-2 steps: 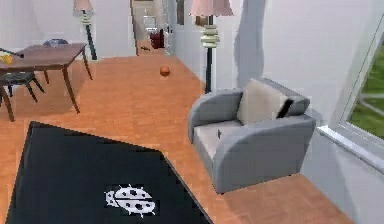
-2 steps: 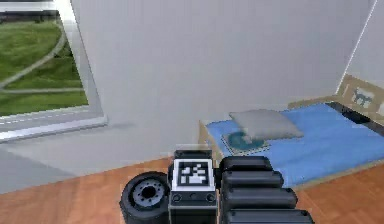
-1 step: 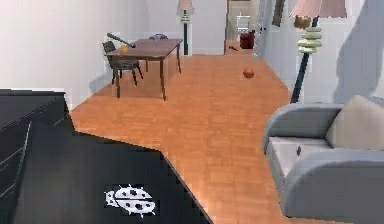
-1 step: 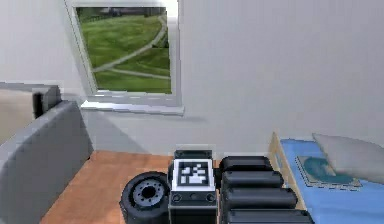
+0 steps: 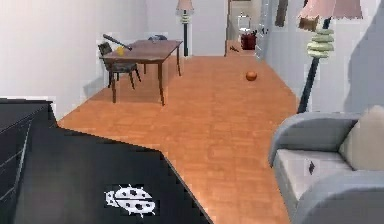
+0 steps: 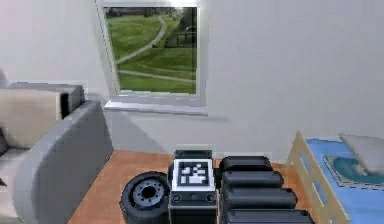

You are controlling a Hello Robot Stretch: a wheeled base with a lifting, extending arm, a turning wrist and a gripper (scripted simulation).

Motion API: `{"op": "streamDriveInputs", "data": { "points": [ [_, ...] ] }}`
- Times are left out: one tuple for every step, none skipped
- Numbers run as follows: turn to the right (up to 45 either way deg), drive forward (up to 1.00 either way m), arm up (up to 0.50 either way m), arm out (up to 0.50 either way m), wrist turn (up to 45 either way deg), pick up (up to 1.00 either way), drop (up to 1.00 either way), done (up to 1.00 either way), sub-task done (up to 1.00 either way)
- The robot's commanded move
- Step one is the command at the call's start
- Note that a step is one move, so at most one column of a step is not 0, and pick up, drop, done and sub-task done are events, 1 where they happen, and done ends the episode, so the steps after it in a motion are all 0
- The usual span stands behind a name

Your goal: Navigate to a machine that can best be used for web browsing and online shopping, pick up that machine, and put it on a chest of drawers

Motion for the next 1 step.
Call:
{"op": "streamDriveInputs", "data": {
  "points": [
    [-45.0, 0.00, 0.00, 0.00, 0.0, 0.00, 0.00, 0.00, 0.00]
  ]
}}
